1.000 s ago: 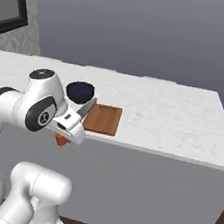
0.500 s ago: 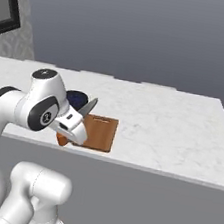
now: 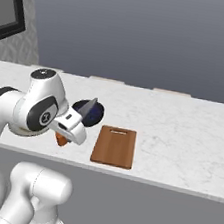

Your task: Pick up the knife from the drawer and place it on the cutting board. Then place the meat from the plate to the cutting board.

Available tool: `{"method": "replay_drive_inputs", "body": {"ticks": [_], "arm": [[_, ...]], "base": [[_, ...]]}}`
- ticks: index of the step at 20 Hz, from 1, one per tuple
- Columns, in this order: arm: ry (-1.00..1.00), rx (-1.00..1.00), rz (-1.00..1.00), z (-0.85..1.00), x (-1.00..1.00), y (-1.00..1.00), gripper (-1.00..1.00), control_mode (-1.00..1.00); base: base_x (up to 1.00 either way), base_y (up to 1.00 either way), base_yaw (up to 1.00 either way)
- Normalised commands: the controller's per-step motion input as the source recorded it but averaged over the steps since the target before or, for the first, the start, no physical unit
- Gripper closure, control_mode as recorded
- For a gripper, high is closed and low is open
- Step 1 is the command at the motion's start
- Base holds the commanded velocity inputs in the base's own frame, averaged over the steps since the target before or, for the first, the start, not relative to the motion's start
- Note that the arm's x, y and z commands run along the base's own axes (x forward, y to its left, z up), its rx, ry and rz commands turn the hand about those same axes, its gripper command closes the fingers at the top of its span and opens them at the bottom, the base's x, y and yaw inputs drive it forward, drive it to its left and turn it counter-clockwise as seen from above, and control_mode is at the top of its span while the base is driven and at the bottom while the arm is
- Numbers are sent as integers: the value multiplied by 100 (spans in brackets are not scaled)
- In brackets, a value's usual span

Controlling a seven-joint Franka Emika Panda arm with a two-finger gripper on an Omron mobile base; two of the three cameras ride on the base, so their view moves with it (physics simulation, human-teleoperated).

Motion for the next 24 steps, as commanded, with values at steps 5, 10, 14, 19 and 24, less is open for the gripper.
{"method": "replay_drive_inputs", "body": {"ticks": [5,10,14,19,24], "arm": [[0,0,1,0,10,-5,100,-100],[16,5,0,-11,61,-90,100,-100],[29,3,5,-32,45,-100,100,-100],[13,1,16,-43,49,-82,100,-100],[3,0,21,-58,57,-5,100,-100]], "base": [[43,8,-1],[0,0,0],[0,0,0],[0,0,0],[0,0,0]]}}
